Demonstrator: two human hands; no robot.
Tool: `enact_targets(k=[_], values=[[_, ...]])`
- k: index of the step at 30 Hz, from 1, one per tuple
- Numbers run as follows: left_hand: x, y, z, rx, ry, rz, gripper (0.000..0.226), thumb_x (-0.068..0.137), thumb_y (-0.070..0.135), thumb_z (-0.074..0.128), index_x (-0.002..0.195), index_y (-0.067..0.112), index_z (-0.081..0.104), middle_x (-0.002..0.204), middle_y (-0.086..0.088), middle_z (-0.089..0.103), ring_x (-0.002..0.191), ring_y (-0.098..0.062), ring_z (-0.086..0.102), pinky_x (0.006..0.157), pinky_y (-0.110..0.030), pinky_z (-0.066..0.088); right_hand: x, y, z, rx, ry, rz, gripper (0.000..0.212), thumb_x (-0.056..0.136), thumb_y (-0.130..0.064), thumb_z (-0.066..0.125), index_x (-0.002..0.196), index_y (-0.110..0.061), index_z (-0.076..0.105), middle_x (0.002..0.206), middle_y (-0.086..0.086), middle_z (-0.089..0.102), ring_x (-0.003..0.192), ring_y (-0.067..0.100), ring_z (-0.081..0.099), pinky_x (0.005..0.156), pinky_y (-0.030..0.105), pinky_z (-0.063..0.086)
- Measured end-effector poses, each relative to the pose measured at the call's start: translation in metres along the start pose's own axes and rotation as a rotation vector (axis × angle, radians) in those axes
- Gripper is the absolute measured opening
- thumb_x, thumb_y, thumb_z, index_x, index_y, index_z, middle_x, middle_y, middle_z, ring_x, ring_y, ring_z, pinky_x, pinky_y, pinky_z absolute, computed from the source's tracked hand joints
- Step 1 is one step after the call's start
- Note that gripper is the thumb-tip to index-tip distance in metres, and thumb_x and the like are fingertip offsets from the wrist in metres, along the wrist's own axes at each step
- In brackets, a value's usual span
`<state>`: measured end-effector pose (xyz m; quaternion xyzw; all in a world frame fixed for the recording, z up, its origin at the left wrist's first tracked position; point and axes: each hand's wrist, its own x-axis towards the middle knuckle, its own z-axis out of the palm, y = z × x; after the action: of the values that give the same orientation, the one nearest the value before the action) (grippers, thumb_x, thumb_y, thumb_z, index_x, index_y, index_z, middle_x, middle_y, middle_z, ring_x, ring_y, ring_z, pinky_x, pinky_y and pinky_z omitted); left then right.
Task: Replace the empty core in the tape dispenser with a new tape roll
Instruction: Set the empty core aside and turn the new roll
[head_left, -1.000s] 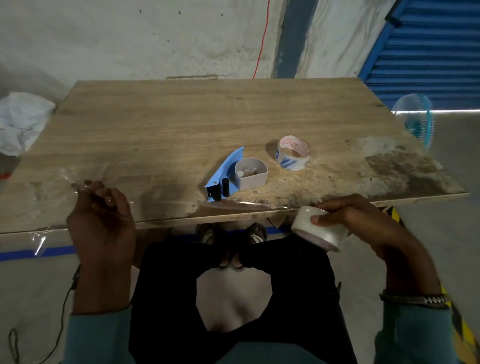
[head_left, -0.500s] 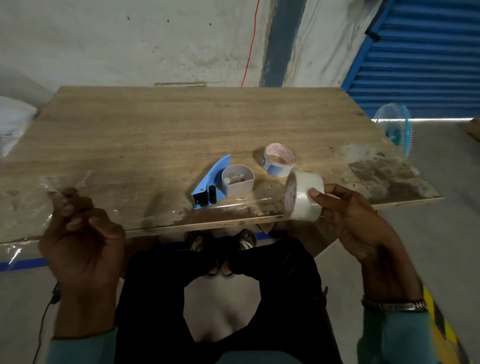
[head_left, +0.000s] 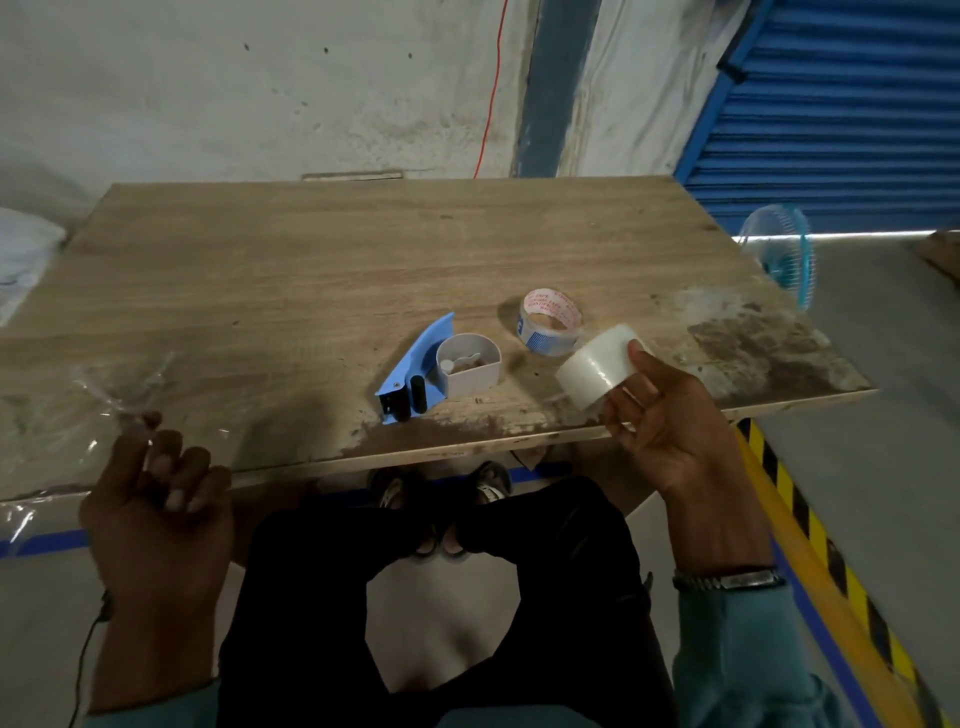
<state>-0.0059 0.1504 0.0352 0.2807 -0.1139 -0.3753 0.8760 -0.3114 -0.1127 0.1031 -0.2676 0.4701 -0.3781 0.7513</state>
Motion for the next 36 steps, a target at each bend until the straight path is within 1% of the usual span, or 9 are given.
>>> enact_targets(k=[4, 7, 10, 15, 19, 25, 28, 32, 36], values=[[-0.003, -0.020, 0.022, 0.487, 0.200, 0.231, 0.013, 0.094, 0.022, 0.053, 0.081, 0.025, 0.056, 0.063, 0.009, 0.047, 0.048, -0.003, 0.034, 0.044, -0.019, 0.022, 0.001, -0.005, 0.000, -0.016, 0.014, -0.098, 0.040, 0.101, -0.028, 0.070, 0.136, -0.014, 0.059, 0.050, -0.013, 0.062, 0.060, 0.005, 0.074, 0.074, 0.028, 0.054], [-0.006, -0.044, 0.044, 0.779, 0.127, 0.280, 0.026, 0.094, 0.016, 0.042, 0.089, 0.008, 0.066, 0.064, -0.005, 0.050, 0.044, -0.006, 0.033, 0.042, -0.019, 0.018, -0.005, -0.005, 0.009, -0.065, -0.032, -0.121, 0.043, 0.099, -0.028, 0.072, 0.137, -0.012, 0.063, 0.090, -0.003, 0.081, 0.092, 0.017, 0.081, 0.078, 0.030, 0.061], [-0.006, -0.075, 0.076, 0.914, -0.037, 0.087, 0.041, 0.089, 0.026, 0.040, 0.082, 0.014, 0.079, 0.056, -0.006, 0.053, 0.041, -0.002, 0.039, 0.042, -0.017, 0.024, -0.014, -0.001, 0.021, -0.087, -0.080, -0.131, 0.038, 0.098, -0.028, 0.073, 0.132, -0.012, 0.066, 0.118, 0.008, 0.080, 0.100, 0.021, 0.081, 0.079, 0.031, 0.066], [-0.024, -0.120, 0.122, 1.237, -0.206, -0.175, 0.050, 0.092, 0.079, 0.046, 0.080, 0.039, 0.071, 0.065, 0.018, 0.062, 0.064, 0.000, 0.056, 0.074, -0.032, 0.044, -0.028, 0.009, 0.043, -0.113, -0.158, -0.102, 0.028, 0.099, -0.028, 0.071, 0.121, -0.011, 0.071, 0.124, 0.009, 0.079, 0.092, 0.018, 0.078, 0.089, 0.032, 0.060], [-0.029, -0.141, 0.144, 1.128, -0.219, -0.152, 0.050, 0.083, 0.087, 0.054, 0.093, 0.040, 0.070, 0.070, 0.014, 0.066, 0.068, 0.005, 0.060, 0.068, -0.023, 0.048, -0.036, 0.016, 0.051, -0.111, -0.183, -0.083, 0.016, 0.097, -0.027, 0.073, 0.105, -0.013, 0.071, 0.116, 0.016, 0.081, 0.093, 0.023, 0.076, 0.082, 0.031, 0.058], [-0.030, -0.139, 0.141, 1.037, -0.263, 0.067, 0.044, 0.102, 0.041, 0.063, 0.067, 0.015, 0.057, 0.056, 0.007, 0.048, 0.053, -0.006, 0.043, 0.056, -0.024, 0.039, -0.036, 0.010, 0.049, -0.114, -0.178, -0.091, 0.025, 0.098, -0.027, 0.072, 0.119, -0.013, 0.072, 0.121, 0.012, 0.080, 0.087, 0.018, 0.080, 0.087, 0.032, 0.061], [-0.025, -0.131, 0.129, 0.854, -0.076, -0.103, 0.042, 0.101, 0.023, 0.067, 0.069, -0.002, 0.056, 0.054, -0.002, 0.041, 0.047, -0.006, 0.035, 0.048, -0.016, 0.032, -0.037, -0.004, 0.042, -0.032, -0.189, -0.078, 0.022, 0.101, -0.027, 0.067, 0.118, -0.014, 0.072, 0.108, 0.006, 0.084, 0.090, 0.017, 0.082, 0.076, 0.028, 0.067], [-0.003, -0.115, 0.092, 0.881, 0.221, -0.168, 0.041, 0.094, 0.025, 0.076, 0.055, 0.018, 0.065, 0.048, 0.005, 0.043, 0.042, -0.005, 0.033, 0.041, -0.017, 0.026, -0.033, -0.023, 0.022, 0.112, -0.210, -0.055, 0.035, 0.102, -0.027, 0.066, 0.075, -0.014, 0.084, 0.095, 0.006, 0.085, 0.102, 0.022, 0.081, 0.080, 0.030, 0.068], [0.022, -0.093, 0.071, 0.891, 0.347, 0.010, 0.033, 0.092, 0.020, 0.075, 0.062, 0.011, 0.067, 0.048, 0.005, 0.052, 0.046, -0.007, 0.043, 0.051, -0.026, 0.034, -0.034, -0.023, 0.018, 0.060, -0.323, 0.014, 0.021, 0.090, -0.021, 0.067, 0.099, -0.009, 0.083, 0.089, 0.007, 0.082, 0.078, 0.016, 0.079, 0.073, 0.032, 0.066]])
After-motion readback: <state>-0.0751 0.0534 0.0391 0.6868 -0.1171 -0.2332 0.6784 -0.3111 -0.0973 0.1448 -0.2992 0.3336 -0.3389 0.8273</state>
